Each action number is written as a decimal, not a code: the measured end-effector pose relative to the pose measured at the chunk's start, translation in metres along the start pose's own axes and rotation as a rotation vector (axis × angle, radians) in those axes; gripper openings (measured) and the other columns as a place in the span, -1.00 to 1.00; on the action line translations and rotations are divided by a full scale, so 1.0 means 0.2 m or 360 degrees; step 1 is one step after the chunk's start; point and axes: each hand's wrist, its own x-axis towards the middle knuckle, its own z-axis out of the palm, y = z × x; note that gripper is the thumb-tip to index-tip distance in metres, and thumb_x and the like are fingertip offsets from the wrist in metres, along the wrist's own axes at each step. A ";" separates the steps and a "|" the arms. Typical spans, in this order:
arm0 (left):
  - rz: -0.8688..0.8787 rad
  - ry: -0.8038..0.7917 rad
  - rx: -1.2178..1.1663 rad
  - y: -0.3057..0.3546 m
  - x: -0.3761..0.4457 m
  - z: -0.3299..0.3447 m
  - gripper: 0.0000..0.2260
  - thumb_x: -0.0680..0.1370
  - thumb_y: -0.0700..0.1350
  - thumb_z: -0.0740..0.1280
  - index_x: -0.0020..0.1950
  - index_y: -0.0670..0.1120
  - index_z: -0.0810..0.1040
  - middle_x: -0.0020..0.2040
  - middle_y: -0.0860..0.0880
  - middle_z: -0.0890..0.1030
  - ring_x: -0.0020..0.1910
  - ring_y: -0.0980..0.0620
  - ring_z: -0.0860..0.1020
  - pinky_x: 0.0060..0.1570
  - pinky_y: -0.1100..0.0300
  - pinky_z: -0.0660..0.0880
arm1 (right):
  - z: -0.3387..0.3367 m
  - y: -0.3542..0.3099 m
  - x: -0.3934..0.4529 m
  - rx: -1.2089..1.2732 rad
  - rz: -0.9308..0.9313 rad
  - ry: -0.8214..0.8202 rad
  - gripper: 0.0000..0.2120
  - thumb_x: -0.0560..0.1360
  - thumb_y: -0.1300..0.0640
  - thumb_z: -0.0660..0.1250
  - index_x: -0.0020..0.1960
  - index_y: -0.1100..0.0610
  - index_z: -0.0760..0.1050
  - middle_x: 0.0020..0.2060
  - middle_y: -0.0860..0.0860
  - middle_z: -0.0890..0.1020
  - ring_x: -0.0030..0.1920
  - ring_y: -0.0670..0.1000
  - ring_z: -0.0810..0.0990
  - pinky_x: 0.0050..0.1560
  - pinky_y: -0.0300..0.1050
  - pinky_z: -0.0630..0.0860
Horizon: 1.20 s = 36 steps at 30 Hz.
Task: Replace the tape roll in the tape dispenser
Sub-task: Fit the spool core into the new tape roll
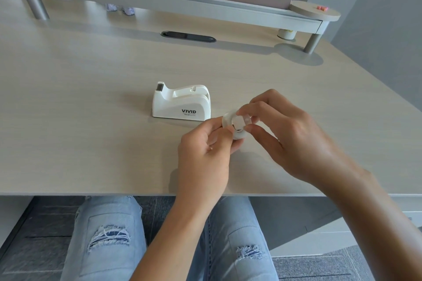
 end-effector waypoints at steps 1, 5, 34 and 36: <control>0.0002 0.0004 -0.0008 0.00 0.00 0.00 -0.76 0.66 -0.34 0.30 0.10 -0.17 0.76 0.01 -0.09 0.81 0.04 -0.03 0.78 0.20 -0.02 0.66 | -0.01 0.00 0.01 -0.0010 0.0004 -0.0017 -0.76 0.64 0.20 0.30 0.27 0.22 0.59 0.06 0.12 0.57 -0.14 0.18 0.62 -0.11 0.11 0.61; -0.0004 0.0022 -0.0075 0.01 0.00 0.00 -0.78 0.66 -0.34 0.31 0.10 -0.20 0.76 0.00 -0.11 0.81 0.05 -0.03 0.78 0.15 0.03 0.68 | -0.02 -0.01 0.03 0.0006 0.0006 -0.0090 -0.76 0.65 0.20 0.29 0.29 0.20 0.58 0.08 0.11 0.56 -0.13 0.18 0.63 -0.10 0.13 0.61; -0.0040 0.0007 0.0124 0.00 0.00 0.00 -0.79 0.66 -0.32 0.31 0.05 -0.17 0.75 -0.02 -0.10 0.81 -0.01 0.04 0.79 0.22 -0.12 0.65 | 0.09 -0.03 -0.02 0.0532 0.0420 0.0362 -0.82 0.54 0.26 0.51 0.12 0.11 0.75 -0.11 0.01 0.71 -0.15 -0.02 0.70 -0.06 -0.21 0.63; -0.0044 0.0011 0.0131 0.00 0.01 0.00 -0.79 0.65 -0.32 0.32 0.03 -0.18 0.75 -0.02 -0.11 0.81 -0.01 0.02 0.79 0.22 -0.14 0.65 | 0.10 -0.03 -0.02 0.0469 0.0389 0.0406 -0.83 0.53 0.26 0.52 0.11 0.12 0.75 -0.11 0.02 0.71 -0.15 -0.04 0.70 -0.05 -0.20 0.62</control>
